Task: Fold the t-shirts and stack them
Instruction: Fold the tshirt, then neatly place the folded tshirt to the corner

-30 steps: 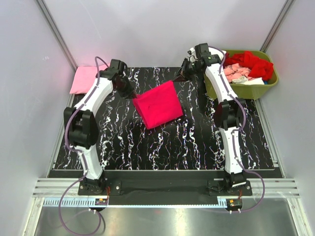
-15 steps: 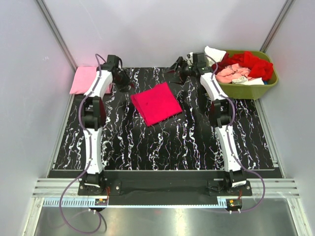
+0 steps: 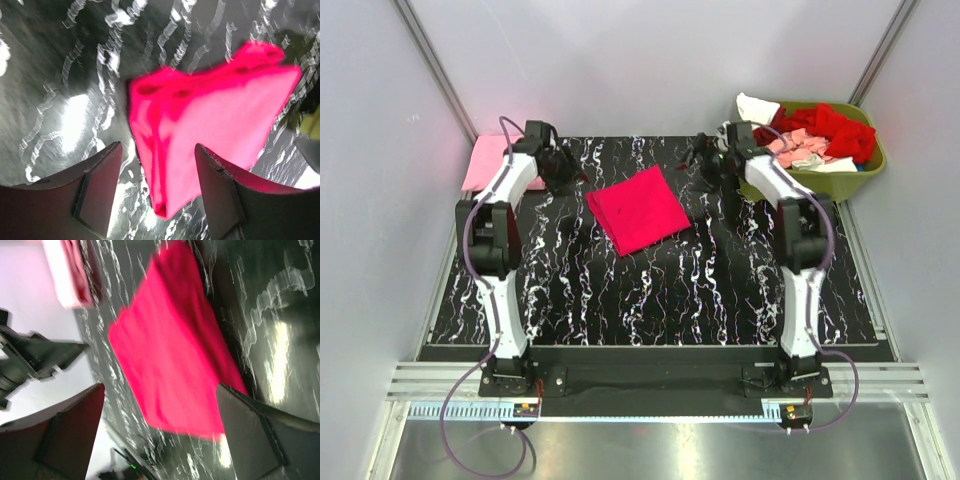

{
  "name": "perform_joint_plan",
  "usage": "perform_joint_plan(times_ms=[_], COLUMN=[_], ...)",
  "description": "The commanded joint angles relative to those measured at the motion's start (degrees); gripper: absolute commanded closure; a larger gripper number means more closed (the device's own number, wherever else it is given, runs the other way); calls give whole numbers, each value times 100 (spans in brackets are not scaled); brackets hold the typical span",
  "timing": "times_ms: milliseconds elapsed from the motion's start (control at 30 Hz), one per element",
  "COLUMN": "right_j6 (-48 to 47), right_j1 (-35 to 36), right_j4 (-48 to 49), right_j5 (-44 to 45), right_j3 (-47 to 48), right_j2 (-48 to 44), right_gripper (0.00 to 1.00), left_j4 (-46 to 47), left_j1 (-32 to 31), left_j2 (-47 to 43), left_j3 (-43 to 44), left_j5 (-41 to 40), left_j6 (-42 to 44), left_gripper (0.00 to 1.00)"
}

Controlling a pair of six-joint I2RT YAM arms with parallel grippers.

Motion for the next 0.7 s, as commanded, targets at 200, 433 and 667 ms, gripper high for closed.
perform_joint_plan(times_ms=[200, 433, 667], right_j6=[-326, 281, 184], right_j1=[1461, 1991, 2009], right_j4=[1955, 3909, 4155], right_j5=[1114, 1193, 754], right_j3=[-5462, -7505, -7303], right_j2=[-4136, -5026, -4517], right_gripper=[0, 0, 0], left_j4=[2035, 2247, 2317], left_j1=[-308, -361, -379], left_j2=[-909, -566, -276], left_j3=[-1882, -1997, -1979], left_j5=[89, -43, -148], left_j6=[94, 138, 190], left_gripper=[37, 37, 38])
